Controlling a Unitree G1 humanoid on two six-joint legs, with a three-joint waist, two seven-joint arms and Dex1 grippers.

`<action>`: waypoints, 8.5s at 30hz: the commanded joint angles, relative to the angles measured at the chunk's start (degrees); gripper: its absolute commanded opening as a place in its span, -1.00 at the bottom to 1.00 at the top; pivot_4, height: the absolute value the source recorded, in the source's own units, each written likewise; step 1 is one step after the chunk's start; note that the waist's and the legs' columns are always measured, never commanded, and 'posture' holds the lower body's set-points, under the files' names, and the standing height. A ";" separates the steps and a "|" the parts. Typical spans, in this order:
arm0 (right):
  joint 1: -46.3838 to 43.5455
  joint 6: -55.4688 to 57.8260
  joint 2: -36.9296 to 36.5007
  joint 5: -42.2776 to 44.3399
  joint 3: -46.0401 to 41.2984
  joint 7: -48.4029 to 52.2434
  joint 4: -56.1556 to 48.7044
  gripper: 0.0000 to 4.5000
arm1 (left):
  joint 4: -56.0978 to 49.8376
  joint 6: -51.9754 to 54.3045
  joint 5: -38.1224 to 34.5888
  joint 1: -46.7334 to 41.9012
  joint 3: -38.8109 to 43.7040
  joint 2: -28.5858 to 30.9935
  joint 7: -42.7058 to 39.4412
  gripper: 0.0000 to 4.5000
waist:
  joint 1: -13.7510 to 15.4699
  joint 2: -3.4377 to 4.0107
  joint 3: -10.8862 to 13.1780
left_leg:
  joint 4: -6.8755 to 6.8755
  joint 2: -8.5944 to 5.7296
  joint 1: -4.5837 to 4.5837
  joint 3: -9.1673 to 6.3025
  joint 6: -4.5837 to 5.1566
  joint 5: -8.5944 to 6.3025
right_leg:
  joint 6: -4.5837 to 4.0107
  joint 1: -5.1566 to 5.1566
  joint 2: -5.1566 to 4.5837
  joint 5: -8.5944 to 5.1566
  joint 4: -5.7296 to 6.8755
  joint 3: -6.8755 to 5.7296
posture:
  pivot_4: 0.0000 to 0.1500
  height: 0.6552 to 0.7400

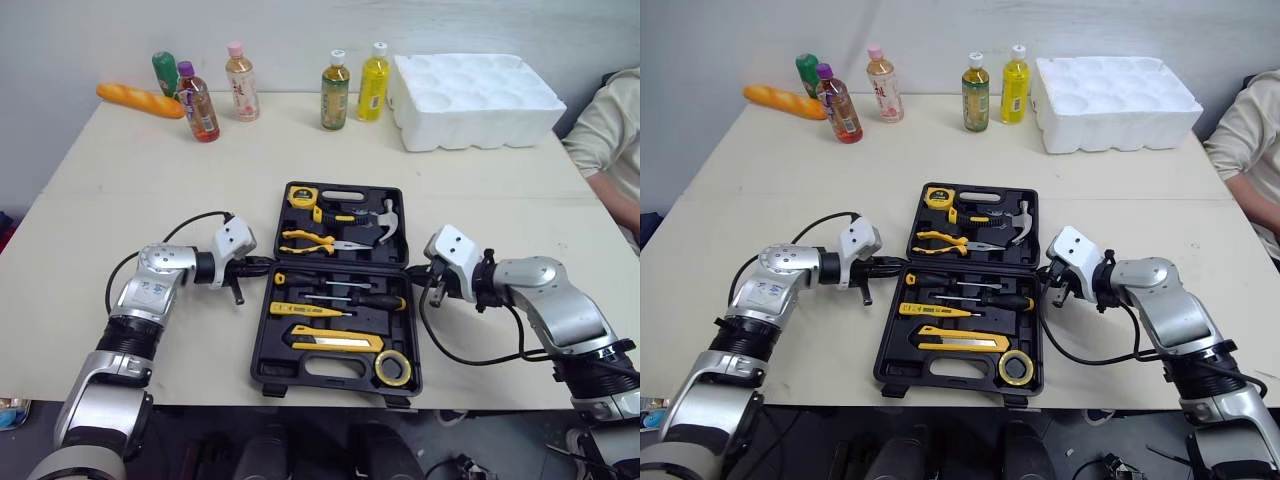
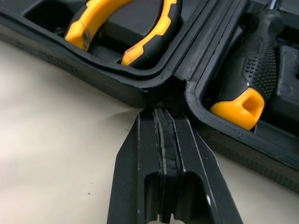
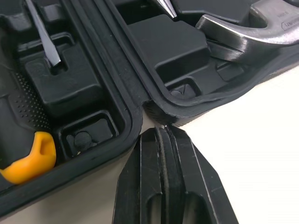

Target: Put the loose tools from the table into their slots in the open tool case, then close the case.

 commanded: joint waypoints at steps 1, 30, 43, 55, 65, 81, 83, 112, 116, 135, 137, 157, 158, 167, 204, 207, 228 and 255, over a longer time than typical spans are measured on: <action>-1.32 -1.18 0.43 0.26 -0.68 1.10 -1.61 -1.00 | -2.50 -0.09 -0.50 -0.40 -1.09 -1.82 -0.83 -0.99 | 0.02 0.00 0.00 | 0.00 0.00 0.00 0.00 0.00 0.00 | 0.00 0.00 0.00 0.00 0.00 0.00 | 1.00 1.00; -18.63 39.01 4.84 11.42 -11.51 -7.86 3.97 0.98 | -2.97 53.45 -11.45 -16.01 10.65 0.05 15.21 1.00 | -1.11 -0.02 0.04 | -0.10 -0.01 -0.07 0.00 -0.13 0.10 | -0.01 -0.24 0.00 0.00 0.21 0.06 | 1.00 1.00; -24.54 38.91 12.02 6.89 -6.94 -17.23 15.73 0.98 | 3.53 49.34 -7.93 -17.93 5.64 -3.24 18.63 1.00 | -1.28 -0.03 0.03 | 0.65 -0.11 -1.68 0.09 -0.19 0.29 | -0.01 -1.97 -0.03 0.00 1.17 0.10 | 1.00 1.00; -22.36 39.26 15.36 6.80 -8.58 -21.72 14.51 -0.97 | -0.35 47.00 -5.35 -12.61 -0.62 -3.01 18.44 -0.71 | -1.33 -0.05 -0.58 | 0.61 -0.11 -1.34 0.09 -0.21 0.31 | -0.01 -1.69 -0.03 0.00 1.21 0.14 | 1.00 1.00; -22.32 38.19 15.49 7.71 -9.06 -22.29 11.86 -1.00 | -4.86 46.83 -8.56 -11.71 2.93 -6.13 19.43 -0.77 | -1.18 -0.06 -0.82 | 0.56 -0.12 -1.28 0.09 -0.17 0.29 | -0.01 -1.63 -0.05 0.00 1.19 0.21 | 1.00 1.00; -17.81 -7.17 10.35 -4.86 -4.41 -18.73 5.96 -1.00 | -10.23 10.45 -2.73 -10.26 8.06 -5.65 25.02 -1.00 | -1.43 -0.04 -0.24 | 0.53 -0.16 -1.72 0.20 -0.17 0.39 | 0.05 -2.09 -0.02 0.03 1.12 0.20 | 1.00 1.00; -15.28 -12.54 10.18 -5.98 -4.64 -18.98 5.92 -1.00 | -11.70 7.41 -1.58 -7.79 7.55 -5.26 25.47 -1.00 | -1.42 -0.05 -0.24 | 0.50 -0.14 -1.71 0.21 -0.18 0.38 | 0.05 -2.08 -0.02 0.03 1.12 0.18 | 1.00 1.00; 51.66 0.46 -19.28 34.61 -48.69 18.25 -25.21 0.90 | -36.04 32.65 -33.06 47.37 46.83 26.00 -2.08 1.00 | 0.04 0.02 0.09 | -0.56 0.22 1.33 -0.10 0.05 -0.57 | -1.23 1.44 -0.11 -0.60 -0.95 -0.03 | 1.00 1.00; 51.22 0.15 -18.27 32.16 -47.61 18.84 -22.98 0.90 | -34.13 31.52 -32.11 43.28 43.83 26.06 -0.62 1.00 | 0.05 0.03 0.10 | -0.56 0.21 0.99 -0.03 0.34 -0.56 | -0.41 1.01 -0.12 -0.16 -0.92 -0.01 | 1.00 1.00; 37.31 0.96 -15.60 24.18 -19.71 12.77 -29.40 -0.98 | -8.51 19.08 -14.76 0.63 10.90 10.51 6.86 -0.99 | 0.29 0.00 0.04 | -0.32 0.11 0.23 0.00 0.05 -0.13 | -0.03 0.19 -0.01 0.04 -0.47 0.03 | 1.00 1.00; 35.05 0.79 -15.05 22.75 -16.51 12.73 -28.49 -0.98 | -1.30 15.78 -11.53 -4.97 7.87 7.52 6.84 -0.99 | 0.27 -0.03 0.05 | -0.25 0.10 0.15 0.04 -0.14 -0.01 | -0.02 0.13 0.03 0.04 -0.47 0.01 | 1.00 1.00; 24.01 0.49 -9.97 17.08 -10.90 9.19 -20.08 -0.98 | 41.90 -11.11 4.08 -29.47 2.07 -8.24 1.17 -0.99 | 0.35 -0.64 0.38 | 0.73 0.04 -0.85 0.17 0.01 -0.02 | 0.19 -0.73 0.02 0.13 0.41 -0.06 | 1.00 1.00; 23.79 0.53 -10.04 17.28 -11.86 8.87 -19.49 -0.98 | 41.54 -11.53 4.32 -28.80 1.73 -7.85 -1.20 -0.99 | 0.28 -0.64 0.38 | 0.73 0.04 -0.84 0.19 0.00 -0.01 | 0.19 -0.74 0.03 0.13 0.42 -0.07 | 1.00 1.00; 20.24 -0.13 -10.97 12.97 -16.17 4.63 -10.82 -0.98 | 25.46 -4.33 0.05 -17.53 2.73 -3.00 -20.20 -0.99 | 0.19 -0.63 0.38 | 0.69 0.05 -0.85 0.25 0.01 0.01 | 0.18 -0.80 0.02 0.12 0.51 -0.03 | 1.00 1.00; 29.89 12.87 -5.91 15.29 -25.81 -8.07 -25.60 -0.98 | 3.96 8.32 -3.15 -27.17 -10.88 -23.70 -7.67 -0.99 | 1.27 -0.62 0.37 | 0.66 -0.05 -0.82 0.24 0.05 0.08 | 0.23 -0.79 0.08 0.15 0.60 0.22 | 1.00 1.00; 30.72 13.53 -4.52 15.80 -25.82 -9.74 -27.30 -0.98 | 11.52 5.72 0.29 -29.67 -13.59 -28.58 -5.31 -0.99 | 1.36 -0.61 0.37 | 0.66 -0.04 -0.79 0.23 0.02 0.14 | 0.23 -0.82 0.10 0.15 0.61 0.25 | 1.00 1.00; 26.90 16.96 -2.83 18.41 -23.29 -12.48 -32.01 -0.98 | 17.69 -2.78 14.74 -24.23 -23.74 -30.29 -3.68 -0.99 | 1.37 -0.70 0.27 | 0.66 -0.06 -0.65 0.19 0.07 0.12 | 0.23 -0.64 0.04 0.15 0.37 0.28 | 1.00 1.00; 23.67 20.98 -5.32 20.13 -23.90 -10.85 -34.83 -0.98 | 16.13 1.90 11.84 -24.91 -19.91 -29.45 -4.75 -0.99 | -0.18 -0.73 0.25 | 0.64 0.01 -0.48 0.21 0.05 0.14 | 0.23 -0.64 0.09 0.15 0.58 0.38 | 1.00 1.00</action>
